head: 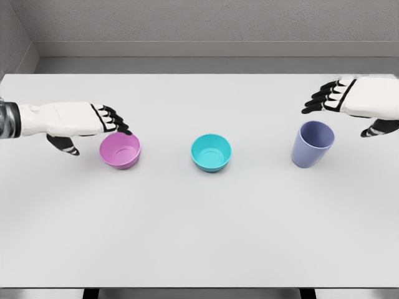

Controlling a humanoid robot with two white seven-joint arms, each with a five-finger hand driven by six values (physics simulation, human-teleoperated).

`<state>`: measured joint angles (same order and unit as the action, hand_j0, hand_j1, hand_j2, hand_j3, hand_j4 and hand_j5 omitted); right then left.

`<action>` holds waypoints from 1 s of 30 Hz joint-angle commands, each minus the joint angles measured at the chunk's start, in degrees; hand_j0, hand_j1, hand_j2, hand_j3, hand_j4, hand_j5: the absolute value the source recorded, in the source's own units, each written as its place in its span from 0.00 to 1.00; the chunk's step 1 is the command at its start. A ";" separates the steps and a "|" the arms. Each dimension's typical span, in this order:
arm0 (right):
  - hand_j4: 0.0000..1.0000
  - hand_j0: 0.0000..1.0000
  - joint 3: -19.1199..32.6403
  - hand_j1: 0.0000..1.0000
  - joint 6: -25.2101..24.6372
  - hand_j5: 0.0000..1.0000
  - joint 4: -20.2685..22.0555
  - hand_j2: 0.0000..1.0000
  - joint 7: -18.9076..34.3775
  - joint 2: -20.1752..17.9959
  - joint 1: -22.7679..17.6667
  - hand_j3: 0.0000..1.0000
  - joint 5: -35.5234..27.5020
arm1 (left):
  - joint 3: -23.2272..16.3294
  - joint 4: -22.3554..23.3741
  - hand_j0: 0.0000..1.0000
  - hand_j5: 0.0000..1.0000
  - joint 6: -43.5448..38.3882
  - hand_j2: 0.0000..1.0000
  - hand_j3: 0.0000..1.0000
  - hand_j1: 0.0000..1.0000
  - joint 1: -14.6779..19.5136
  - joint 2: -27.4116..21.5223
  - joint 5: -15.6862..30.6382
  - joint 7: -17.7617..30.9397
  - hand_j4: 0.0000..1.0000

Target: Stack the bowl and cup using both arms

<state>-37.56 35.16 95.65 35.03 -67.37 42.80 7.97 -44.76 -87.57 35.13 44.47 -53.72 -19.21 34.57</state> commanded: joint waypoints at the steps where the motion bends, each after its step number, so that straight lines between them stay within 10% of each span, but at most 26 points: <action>1: 1.00 1.00 -1.55 1.00 -0.16 1.00 -0.11 1.00 -0.03 0.14 0.09 1.00 1.26 | -0.06 -0.15 1.00 1.00 -0.13 1.00 1.00 1.00 0.09 1.51 0.14 0.43 1.00; 30: 1.00 1.00 -5.07 1.00 -0.16 1.00 -6.09 1.00 -0.03 6.64 1.32 1.00 3.46 | -3.14 -0.67 1.00 1.00 -0.13 1.00 1.00 1.00 0.79 3.53 -1.18 0.43 1.00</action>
<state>-42.65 35.15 90.31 35.02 -60.93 44.12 11.64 -47.89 -88.41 35.14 45.26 -49.77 -20.56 35.02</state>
